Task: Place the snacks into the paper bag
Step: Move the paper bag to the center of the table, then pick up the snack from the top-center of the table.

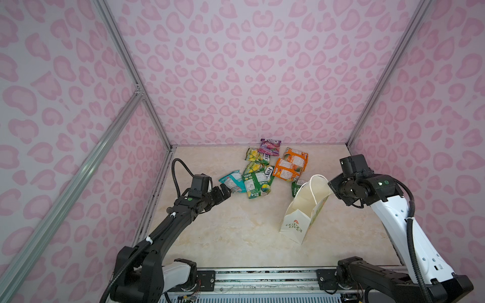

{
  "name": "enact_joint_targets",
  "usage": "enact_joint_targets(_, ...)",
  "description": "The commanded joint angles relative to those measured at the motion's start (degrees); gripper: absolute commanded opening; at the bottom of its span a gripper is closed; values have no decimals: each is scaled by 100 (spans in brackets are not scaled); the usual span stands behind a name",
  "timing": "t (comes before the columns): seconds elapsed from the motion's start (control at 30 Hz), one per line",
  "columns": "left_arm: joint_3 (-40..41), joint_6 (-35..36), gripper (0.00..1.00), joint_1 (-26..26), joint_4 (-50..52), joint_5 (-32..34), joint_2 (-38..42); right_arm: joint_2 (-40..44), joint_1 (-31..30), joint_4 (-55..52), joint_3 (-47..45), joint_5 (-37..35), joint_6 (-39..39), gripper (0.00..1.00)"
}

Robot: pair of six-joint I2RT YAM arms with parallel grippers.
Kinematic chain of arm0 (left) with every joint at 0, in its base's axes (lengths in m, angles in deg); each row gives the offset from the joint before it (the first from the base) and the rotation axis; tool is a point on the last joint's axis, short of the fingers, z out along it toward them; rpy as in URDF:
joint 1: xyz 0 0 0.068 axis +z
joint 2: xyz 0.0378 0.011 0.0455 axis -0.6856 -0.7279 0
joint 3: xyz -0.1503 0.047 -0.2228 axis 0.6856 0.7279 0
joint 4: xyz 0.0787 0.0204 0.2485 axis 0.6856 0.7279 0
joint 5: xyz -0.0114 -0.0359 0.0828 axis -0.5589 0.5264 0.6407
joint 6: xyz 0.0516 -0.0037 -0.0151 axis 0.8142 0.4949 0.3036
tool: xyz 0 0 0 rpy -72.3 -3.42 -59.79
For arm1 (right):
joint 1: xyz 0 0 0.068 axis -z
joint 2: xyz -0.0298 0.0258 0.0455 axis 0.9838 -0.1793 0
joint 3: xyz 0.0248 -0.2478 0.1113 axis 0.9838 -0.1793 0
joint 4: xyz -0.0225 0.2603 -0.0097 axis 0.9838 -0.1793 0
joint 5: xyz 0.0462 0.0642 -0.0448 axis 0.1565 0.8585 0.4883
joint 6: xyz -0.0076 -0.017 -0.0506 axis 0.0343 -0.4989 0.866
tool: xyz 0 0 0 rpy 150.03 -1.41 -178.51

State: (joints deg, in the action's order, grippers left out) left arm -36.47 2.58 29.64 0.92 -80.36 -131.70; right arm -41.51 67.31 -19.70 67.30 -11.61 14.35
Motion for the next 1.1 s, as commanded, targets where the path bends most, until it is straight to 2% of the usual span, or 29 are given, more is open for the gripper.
enact_joint_targets(0.0,-268,-365,100,34,-515,-6,-733,-3,49,342,-77,89,626,0)
enact_joint_targets(0.13,-633,-479,99,62,-1034,52,-1590,92,261,590,-230,291,840,0)
enact_joint_targets(0.2,-652,-520,99,121,-1554,-35,-1881,145,362,771,-308,466,968,0)
enact_joint_targets(0.43,-1216,-709,96,207,-2301,-314,-2999,109,462,1164,-514,975,1199,0)
enact_joint_targets(0.7,-1233,-924,91,216,-3047,-282,-3607,144,662,1259,-607,1277,1479,0)
enact_joint_targets(0.9,-1045,-1093,82,214,-3697,-340,-3823,124,741,1451,-666,1543,1579,0)
enact_joint_targets(1.07,-1194,-1072,66,214,-3574,-349,-3976,133,753,1612,-806,1748,1535,0)
